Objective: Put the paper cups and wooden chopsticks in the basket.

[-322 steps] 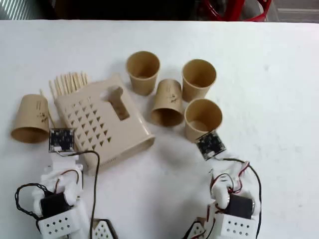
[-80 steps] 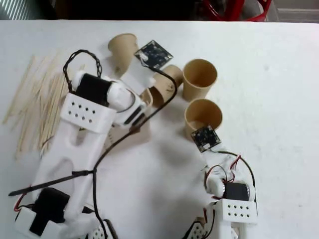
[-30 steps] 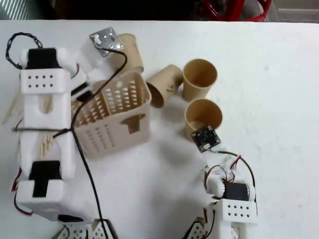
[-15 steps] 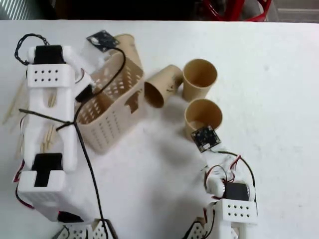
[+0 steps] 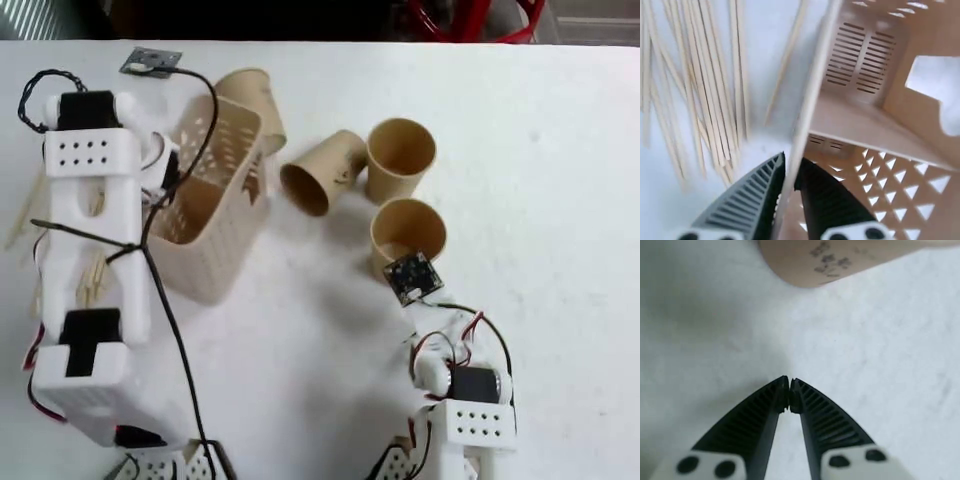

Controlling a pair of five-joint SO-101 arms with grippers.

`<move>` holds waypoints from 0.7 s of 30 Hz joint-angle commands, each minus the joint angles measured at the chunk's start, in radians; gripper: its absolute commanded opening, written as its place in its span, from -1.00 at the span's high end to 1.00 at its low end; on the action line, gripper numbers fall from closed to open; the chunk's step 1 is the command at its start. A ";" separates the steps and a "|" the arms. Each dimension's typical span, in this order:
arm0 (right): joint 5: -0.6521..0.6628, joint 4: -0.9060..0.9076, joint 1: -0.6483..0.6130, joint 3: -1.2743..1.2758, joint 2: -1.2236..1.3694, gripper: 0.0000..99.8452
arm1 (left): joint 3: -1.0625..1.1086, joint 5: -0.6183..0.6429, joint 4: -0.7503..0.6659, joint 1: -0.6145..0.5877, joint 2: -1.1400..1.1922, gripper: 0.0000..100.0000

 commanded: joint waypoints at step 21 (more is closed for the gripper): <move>-0.006 -0.018 -0.005 -0.006 -0.008 0.96 | 0.101 0.021 -0.031 -0.008 -0.584 0.66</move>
